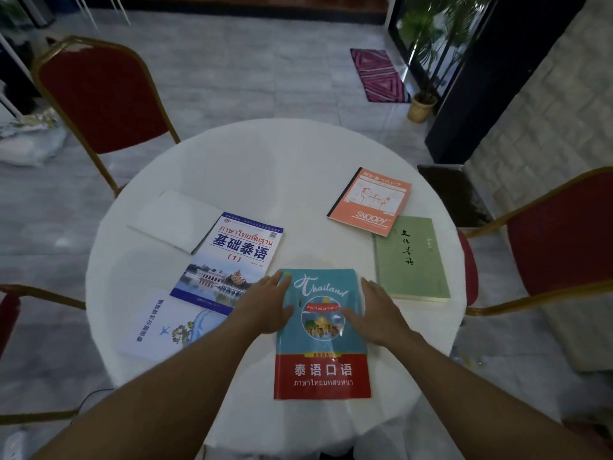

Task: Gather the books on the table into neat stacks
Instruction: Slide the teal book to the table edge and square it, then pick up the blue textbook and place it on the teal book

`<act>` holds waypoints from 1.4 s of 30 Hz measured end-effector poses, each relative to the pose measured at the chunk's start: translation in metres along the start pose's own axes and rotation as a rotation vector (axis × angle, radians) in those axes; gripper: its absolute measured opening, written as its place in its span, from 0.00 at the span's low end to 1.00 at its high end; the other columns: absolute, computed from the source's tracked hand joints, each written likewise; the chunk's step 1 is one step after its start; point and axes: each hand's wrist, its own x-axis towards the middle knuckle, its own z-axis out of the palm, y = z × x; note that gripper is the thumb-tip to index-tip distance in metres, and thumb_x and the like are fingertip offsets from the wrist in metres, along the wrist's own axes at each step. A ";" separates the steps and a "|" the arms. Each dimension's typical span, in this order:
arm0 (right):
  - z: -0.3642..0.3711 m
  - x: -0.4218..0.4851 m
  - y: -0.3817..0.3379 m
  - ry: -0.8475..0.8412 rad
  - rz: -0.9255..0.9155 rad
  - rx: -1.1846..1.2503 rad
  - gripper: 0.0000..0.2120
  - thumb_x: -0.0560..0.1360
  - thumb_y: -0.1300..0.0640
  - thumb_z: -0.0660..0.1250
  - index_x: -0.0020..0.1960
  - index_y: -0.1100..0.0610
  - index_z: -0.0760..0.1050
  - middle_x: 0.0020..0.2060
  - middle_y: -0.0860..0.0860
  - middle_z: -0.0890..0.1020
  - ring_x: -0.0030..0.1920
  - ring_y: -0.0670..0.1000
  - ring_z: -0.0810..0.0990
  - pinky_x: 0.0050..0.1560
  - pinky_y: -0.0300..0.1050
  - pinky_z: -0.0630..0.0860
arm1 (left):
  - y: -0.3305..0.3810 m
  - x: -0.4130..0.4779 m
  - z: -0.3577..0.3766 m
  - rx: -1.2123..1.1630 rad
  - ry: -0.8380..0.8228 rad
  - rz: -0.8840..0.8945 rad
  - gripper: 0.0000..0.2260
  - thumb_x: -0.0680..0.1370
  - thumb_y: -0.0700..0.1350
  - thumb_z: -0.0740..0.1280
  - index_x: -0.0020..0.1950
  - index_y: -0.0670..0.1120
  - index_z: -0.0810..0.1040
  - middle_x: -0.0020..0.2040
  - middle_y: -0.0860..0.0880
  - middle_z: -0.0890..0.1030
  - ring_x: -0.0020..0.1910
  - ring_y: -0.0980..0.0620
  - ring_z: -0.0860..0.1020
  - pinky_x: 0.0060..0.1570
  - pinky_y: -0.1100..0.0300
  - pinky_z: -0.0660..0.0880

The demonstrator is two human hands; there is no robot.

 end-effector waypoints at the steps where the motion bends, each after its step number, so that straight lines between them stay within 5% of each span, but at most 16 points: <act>1: -0.005 0.001 -0.005 0.020 -0.008 -0.015 0.45 0.76 0.31 0.61 0.83 0.52 0.48 0.83 0.53 0.53 0.82 0.56 0.53 0.79 0.56 0.56 | -0.001 0.000 -0.006 0.005 0.019 -0.004 0.33 0.79 0.57 0.61 0.80 0.48 0.52 0.80 0.47 0.54 0.78 0.45 0.58 0.74 0.45 0.61; 4: -0.019 0.004 -0.023 0.088 -0.043 -0.039 0.44 0.77 0.30 0.57 0.84 0.52 0.46 0.83 0.52 0.48 0.83 0.56 0.47 0.80 0.58 0.48 | -0.006 -0.002 -0.026 0.041 0.078 -0.027 0.33 0.80 0.60 0.58 0.80 0.49 0.52 0.81 0.46 0.54 0.79 0.45 0.56 0.75 0.45 0.58; 12: -0.052 0.001 -0.063 0.174 -0.098 -0.036 0.41 0.79 0.30 0.52 0.84 0.52 0.47 0.83 0.53 0.47 0.83 0.56 0.43 0.80 0.60 0.43 | -0.019 -0.007 -0.073 0.032 0.172 -0.051 0.32 0.80 0.61 0.54 0.80 0.47 0.53 0.81 0.46 0.54 0.79 0.44 0.55 0.77 0.46 0.56; 27: -0.045 0.063 -0.092 0.045 -0.192 0.048 0.35 0.80 0.41 0.63 0.81 0.55 0.55 0.75 0.57 0.67 0.73 0.57 0.69 0.70 0.52 0.68 | -0.070 0.011 -0.075 -0.148 0.188 -0.317 0.31 0.81 0.57 0.57 0.80 0.46 0.54 0.79 0.44 0.59 0.77 0.44 0.59 0.74 0.48 0.60; 35: 0.015 0.112 -0.118 -0.182 -0.225 0.005 0.35 0.79 0.42 0.65 0.79 0.55 0.58 0.71 0.55 0.69 0.69 0.57 0.73 0.69 0.54 0.73 | -0.109 0.022 -0.045 -0.229 0.133 -0.497 0.30 0.81 0.56 0.57 0.79 0.44 0.55 0.78 0.42 0.59 0.74 0.41 0.63 0.71 0.48 0.62; 42: 0.057 0.132 -0.140 -0.220 -0.343 -0.164 0.29 0.77 0.40 0.67 0.69 0.56 0.67 0.65 0.56 0.72 0.67 0.57 0.70 0.68 0.53 0.72 | -0.133 0.031 -0.013 -0.249 0.072 -0.678 0.35 0.78 0.60 0.60 0.76 0.40 0.57 0.77 0.34 0.55 0.77 0.35 0.52 0.76 0.43 0.53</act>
